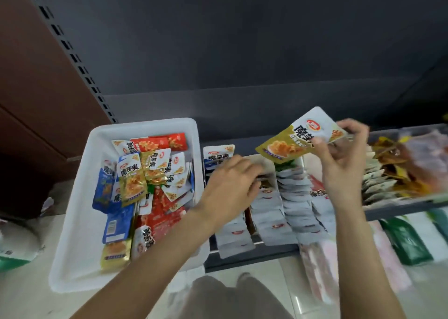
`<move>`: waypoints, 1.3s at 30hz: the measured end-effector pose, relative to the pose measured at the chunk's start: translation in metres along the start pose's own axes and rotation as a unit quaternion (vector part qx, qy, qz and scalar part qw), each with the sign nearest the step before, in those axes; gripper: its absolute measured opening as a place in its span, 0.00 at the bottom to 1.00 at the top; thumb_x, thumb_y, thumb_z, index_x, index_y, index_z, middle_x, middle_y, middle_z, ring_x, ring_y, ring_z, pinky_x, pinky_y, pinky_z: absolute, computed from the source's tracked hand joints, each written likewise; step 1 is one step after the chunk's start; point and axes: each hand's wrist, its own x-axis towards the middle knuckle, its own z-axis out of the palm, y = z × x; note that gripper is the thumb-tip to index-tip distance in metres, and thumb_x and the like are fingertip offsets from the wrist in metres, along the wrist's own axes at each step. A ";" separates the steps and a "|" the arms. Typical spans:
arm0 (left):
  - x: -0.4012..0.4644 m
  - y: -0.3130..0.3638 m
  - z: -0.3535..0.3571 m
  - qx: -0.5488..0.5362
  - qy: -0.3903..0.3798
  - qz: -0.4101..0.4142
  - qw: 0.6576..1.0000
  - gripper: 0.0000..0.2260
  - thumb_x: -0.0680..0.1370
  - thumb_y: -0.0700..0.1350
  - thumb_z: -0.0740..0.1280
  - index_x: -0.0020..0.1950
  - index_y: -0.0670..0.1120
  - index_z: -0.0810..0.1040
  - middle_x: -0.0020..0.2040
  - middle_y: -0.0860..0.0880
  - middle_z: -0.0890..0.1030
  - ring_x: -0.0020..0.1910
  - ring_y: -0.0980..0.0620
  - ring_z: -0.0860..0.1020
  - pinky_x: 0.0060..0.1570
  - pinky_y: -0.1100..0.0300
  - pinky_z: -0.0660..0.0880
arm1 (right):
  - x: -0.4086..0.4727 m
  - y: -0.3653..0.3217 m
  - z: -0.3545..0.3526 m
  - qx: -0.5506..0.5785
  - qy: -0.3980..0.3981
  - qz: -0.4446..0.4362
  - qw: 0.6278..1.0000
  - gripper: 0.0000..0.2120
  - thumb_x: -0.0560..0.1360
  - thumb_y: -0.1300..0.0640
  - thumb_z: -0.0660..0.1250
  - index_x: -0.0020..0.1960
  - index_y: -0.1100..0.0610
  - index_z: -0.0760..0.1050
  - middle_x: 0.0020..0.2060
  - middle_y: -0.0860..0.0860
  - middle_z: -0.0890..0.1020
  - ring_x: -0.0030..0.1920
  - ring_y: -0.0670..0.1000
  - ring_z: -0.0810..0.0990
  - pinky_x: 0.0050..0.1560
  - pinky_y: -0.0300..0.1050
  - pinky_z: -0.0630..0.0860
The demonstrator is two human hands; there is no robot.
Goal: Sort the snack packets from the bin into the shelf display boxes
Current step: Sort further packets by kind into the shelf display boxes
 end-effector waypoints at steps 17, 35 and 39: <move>-0.016 0.011 0.047 0.115 -0.038 0.048 0.992 0.15 0.65 0.42 0.74 0.51 0.47 0.83 0.45 0.50 0.84 0.42 0.53 0.82 0.65 0.54 0.64 | 0.005 0.084 0.021 -0.486 -0.270 -0.188 0.810 0.05 0.65 0.61 0.77 0.35 0.53 0.83 0.37 0.50 0.80 0.38 0.56 0.74 0.37 0.49 0.76; -0.156 -0.167 -0.019 -0.008 0.029 -0.476 0.879 0.21 0.75 0.50 0.69 0.65 0.43 0.72 0.59 0.43 0.76 0.59 0.41 0.73 0.56 0.48 0.72 | -0.068 0.034 0.229 -0.311 -0.495 -0.092 0.806 0.18 0.80 0.58 0.60 0.69 0.53 0.69 0.69 0.51 0.70 0.69 0.50 0.67 0.68 0.46 0.64; -0.141 -0.185 -0.007 0.026 -0.061 -0.501 0.863 0.29 0.78 0.55 0.62 0.73 0.42 0.60 0.71 0.42 0.66 0.70 0.42 0.64 0.68 0.50 0.62 | -0.073 0.075 0.281 -0.427 -0.533 -0.087 0.726 0.30 0.79 0.57 0.61 0.77 0.55 0.52 0.77 0.54 0.49 0.77 0.54 0.44 0.76 0.54 0.47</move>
